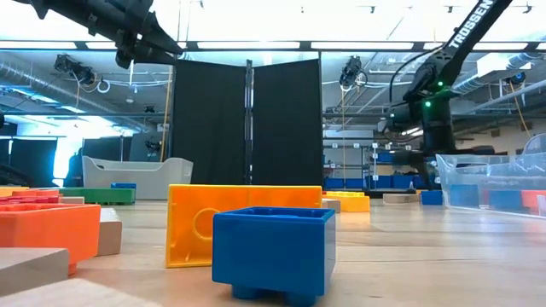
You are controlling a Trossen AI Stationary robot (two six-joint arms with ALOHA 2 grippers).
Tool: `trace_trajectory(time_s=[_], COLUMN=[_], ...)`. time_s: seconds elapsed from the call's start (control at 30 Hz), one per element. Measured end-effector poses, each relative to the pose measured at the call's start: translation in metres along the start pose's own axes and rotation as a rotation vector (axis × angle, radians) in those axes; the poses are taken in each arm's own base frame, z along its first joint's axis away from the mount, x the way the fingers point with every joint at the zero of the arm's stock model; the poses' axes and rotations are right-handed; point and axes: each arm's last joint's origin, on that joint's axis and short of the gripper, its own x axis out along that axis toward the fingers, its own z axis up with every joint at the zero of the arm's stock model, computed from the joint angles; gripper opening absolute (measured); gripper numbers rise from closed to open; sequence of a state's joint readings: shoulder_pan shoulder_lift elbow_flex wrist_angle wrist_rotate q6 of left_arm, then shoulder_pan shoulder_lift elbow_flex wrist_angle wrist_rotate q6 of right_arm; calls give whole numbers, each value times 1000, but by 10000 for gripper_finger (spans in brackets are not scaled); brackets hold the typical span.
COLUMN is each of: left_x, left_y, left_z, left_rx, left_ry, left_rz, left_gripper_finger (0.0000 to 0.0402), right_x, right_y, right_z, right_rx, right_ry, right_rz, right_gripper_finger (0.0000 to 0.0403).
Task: Sort blocks by size
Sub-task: Put the small blue game piece into the transparent bin
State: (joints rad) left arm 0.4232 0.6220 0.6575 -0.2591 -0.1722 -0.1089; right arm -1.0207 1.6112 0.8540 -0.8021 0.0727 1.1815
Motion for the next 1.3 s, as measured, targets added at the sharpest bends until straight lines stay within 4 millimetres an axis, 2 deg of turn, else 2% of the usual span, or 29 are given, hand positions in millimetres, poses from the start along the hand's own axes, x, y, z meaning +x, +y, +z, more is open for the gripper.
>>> trace_trajectory(time_s=[0.4, 0.7, 0.83, 0.97, 1.07, 1.17, 1.3], left_x=[0, 0, 0, 0, 0, 0, 0], left_y=[1, 3, 4, 4, 4, 4, 4], left_z=[0, 1, 1, 1, 1, 1, 1], left_rx=[103, 105, 105, 105, 104, 104, 103], left_ry=[-5, -9, -10, -10, -11, -11, -16], left_rz=[28, 103, 126, 131, 132, 132, 134], left_gripper_finger=[224, 224, 224, 224, 224, 224, 224], right_x=[-1, -4, -15, -38, -49, -45, -22], right_y=[3, 7, 6, 4, 0, 0, 14], right_z=[3, -7, -18, -23, -21, -14, -7], right_rx=[-57, -255, -257, -232, -198, -172, -157], right_ry=[-34, 30, 32, -97, -224, -274, -237], right_rz=[8, 28, 65, 122, 115, 79, 81], right_gripper_finger=[224, 224, 224, 224, 224, 223, 215])
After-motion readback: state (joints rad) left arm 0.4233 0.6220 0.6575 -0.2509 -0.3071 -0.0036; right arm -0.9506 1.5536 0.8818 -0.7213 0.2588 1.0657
